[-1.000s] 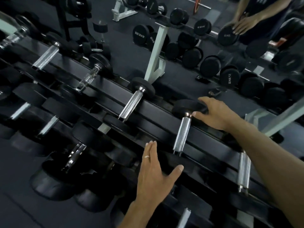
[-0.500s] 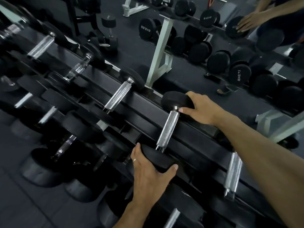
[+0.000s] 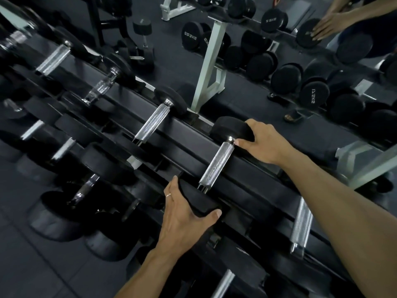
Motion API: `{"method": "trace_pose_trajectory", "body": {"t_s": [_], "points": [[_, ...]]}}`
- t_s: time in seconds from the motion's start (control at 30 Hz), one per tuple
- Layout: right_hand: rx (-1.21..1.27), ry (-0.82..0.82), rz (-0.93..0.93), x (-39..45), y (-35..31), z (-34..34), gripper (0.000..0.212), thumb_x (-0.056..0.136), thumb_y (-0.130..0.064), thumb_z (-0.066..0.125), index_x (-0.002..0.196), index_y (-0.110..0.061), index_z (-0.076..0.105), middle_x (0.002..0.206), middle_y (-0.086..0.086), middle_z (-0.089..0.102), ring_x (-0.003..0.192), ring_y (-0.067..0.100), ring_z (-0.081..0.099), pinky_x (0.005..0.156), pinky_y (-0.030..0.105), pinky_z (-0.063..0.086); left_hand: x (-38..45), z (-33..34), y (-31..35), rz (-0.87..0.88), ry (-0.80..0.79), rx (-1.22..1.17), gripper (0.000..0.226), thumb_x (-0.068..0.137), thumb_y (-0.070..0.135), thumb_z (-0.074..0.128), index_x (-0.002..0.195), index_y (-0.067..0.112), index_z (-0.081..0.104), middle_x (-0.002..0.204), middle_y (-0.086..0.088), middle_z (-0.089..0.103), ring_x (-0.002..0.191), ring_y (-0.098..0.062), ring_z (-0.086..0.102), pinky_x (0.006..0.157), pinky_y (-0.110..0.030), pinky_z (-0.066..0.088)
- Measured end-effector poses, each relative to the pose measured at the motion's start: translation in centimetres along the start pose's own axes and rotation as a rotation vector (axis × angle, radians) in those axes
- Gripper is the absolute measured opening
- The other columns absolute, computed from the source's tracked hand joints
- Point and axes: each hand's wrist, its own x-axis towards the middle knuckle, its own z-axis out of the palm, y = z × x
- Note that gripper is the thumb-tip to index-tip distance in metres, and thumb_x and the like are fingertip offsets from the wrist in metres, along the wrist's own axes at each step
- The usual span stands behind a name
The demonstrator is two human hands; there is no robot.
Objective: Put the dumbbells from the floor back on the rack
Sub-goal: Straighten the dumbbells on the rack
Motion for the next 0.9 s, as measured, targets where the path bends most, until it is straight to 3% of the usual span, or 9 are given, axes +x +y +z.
{"method": "trace_pose_trajectory", "body": {"t_s": [0.33, 0.43, 0.53, 0.6, 0.73, 0.9], "points": [[0.033, 0.004, 0.025, -0.5, 0.4, 0.4, 0.032, 0.093, -0.035, 0.063, 0.118, -0.021, 0.048, 0.102, 0.0, 0.064, 0.092, 0.019, 0.063, 0.083, 0.037, 0.052, -0.7, 0.7, 0.1, 0.021, 0.023, -0.045, 0.126, 0.063, 0.05, 0.084, 0.15, 0.029, -0.005, 0.15, 0.025, -0.003, 0.141, -0.005, 0.015, 0.111, -0.023, 0.023], [0.046, -0.016, 0.029, -1.0, 0.1, 0.0, 0.042, 0.094, -0.033, 0.062, 0.131, -0.021, 0.045, 0.115, 0.002, 0.063, 0.098, 0.019, 0.06, 0.084, 0.033, 0.047, -0.9, 0.8, 0.4, 0.008, 0.045, 0.007, 0.127, 0.062, 0.056, 0.082, 0.151, 0.029, -0.005, 0.151, 0.024, -0.004, 0.142, -0.009, 0.017, 0.114, -0.031, 0.028], [0.04, 0.013, 0.047, -2.3, 0.2, -0.6, 0.069, 0.092, -0.035, 0.065, 0.149, -0.019, 0.031, 0.138, 0.007, 0.053, 0.12, 0.025, 0.053, 0.1, 0.035, 0.043, -1.5, 0.8, 1.0, -0.007, 0.069, 0.066, 0.125, 0.064, 0.059, 0.079, 0.151, 0.031, -0.005, 0.154, 0.021, -0.008, 0.146, -0.015, 0.014, 0.115, -0.042, 0.031], [-0.007, 0.051, 0.052, -3.6, 0.7, -1.1, 0.075, 0.091, -0.036, 0.066, 0.152, -0.016, 0.028, 0.149, 0.01, 0.043, 0.134, 0.028, 0.044, 0.11, 0.038, 0.037, -2.2, 0.8, 1.6, -0.013, 0.077, 0.084, 0.121, 0.068, 0.06, 0.076, 0.151, 0.031, -0.007, 0.157, 0.017, -0.014, 0.149, -0.015, 0.001, 0.118, -0.045, 0.026], [-0.16, 0.053, 0.055, -7.0, 1.3, -2.1, 0.071, 0.092, -0.038, 0.063, 0.151, -0.013, 0.033, 0.148, 0.014, 0.041, 0.135, 0.03, 0.042, 0.108, 0.037, 0.035, -4.2, 1.1, 2.5, 0.102, 0.12, 0.192, 0.109, 0.076, 0.065, 0.064, 0.154, 0.021, 0.002, 0.16, 0.01, -0.007, 0.144, -0.004, -0.022, 0.121, -0.044, 0.015], [-0.252, 0.05, 0.07, -11.6, 2.8, -2.8, 0.072, 0.092, -0.04, 0.062, 0.152, -0.014, 0.029, 0.146, 0.014, 0.043, 0.135, 0.033, 0.039, 0.108, 0.04, 0.036, -7.5, 3.0, 3.6, 0.294, 0.157, 0.327, 0.098, 0.078, 0.073, 0.043, 0.152, 0.012, 0.022, 0.16, -0.004, 0.014, 0.144, -0.005, -0.017, 0.122, -0.041, 0.001]]}}
